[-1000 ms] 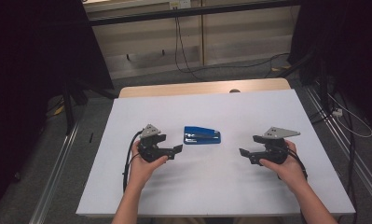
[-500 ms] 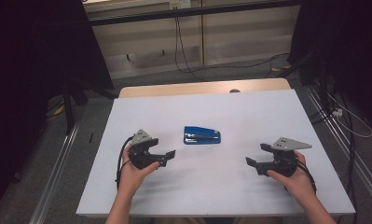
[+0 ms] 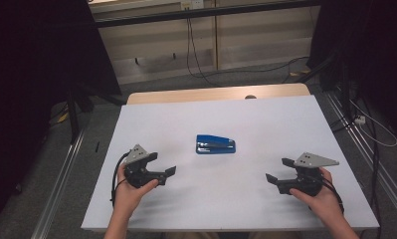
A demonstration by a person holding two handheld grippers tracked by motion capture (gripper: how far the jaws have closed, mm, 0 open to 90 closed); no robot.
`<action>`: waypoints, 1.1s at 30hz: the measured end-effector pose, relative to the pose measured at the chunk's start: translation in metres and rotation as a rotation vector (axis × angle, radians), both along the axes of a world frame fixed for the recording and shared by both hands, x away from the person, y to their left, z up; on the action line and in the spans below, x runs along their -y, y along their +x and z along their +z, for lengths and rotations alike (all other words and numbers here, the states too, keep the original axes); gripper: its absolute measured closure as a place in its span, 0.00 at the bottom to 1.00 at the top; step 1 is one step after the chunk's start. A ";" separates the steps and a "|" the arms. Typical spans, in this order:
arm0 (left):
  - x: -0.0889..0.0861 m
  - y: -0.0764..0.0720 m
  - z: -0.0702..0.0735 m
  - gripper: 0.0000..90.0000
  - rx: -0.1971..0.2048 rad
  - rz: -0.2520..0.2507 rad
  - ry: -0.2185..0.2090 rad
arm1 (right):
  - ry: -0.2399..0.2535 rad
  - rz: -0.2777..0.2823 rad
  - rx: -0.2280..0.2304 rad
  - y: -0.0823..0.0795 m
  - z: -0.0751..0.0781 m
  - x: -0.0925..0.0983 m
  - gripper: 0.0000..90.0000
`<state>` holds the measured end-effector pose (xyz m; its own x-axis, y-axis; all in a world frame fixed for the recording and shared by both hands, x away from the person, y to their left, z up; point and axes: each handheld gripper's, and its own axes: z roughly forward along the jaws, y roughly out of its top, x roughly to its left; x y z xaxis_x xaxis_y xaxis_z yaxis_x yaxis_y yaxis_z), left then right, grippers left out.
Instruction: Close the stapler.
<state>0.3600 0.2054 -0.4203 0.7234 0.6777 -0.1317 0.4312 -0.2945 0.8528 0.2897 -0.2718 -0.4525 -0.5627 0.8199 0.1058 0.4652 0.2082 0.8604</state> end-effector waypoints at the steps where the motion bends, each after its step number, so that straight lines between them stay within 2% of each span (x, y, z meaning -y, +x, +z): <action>1: -0.003 -0.001 0.000 0.11 -0.002 0.007 -0.003 | -0.001 -0.002 0.000 -0.001 0.000 0.001 0.18; 6: -0.012 -0.005 -0.003 0.10 -0.021 0.018 0.004 | -0.003 -0.005 -0.003 -0.004 -0.001 0.004 0.17; 13: -0.021 -0.010 -0.005 0.10 -0.024 0.022 0.015 | 0.019 -0.005 -0.007 -0.007 -0.001 0.008 0.17; 24: -0.029 -0.018 -0.007 0.10 -0.023 0.030 0.022 | -0.002 0.001 0.000 -0.009 0.000 0.009 0.17; 33: -0.032 -0.016 -0.008 0.09 -0.027 0.039 0.020 | -0.015 0.005 0.008 -0.009 0.000 0.008 0.17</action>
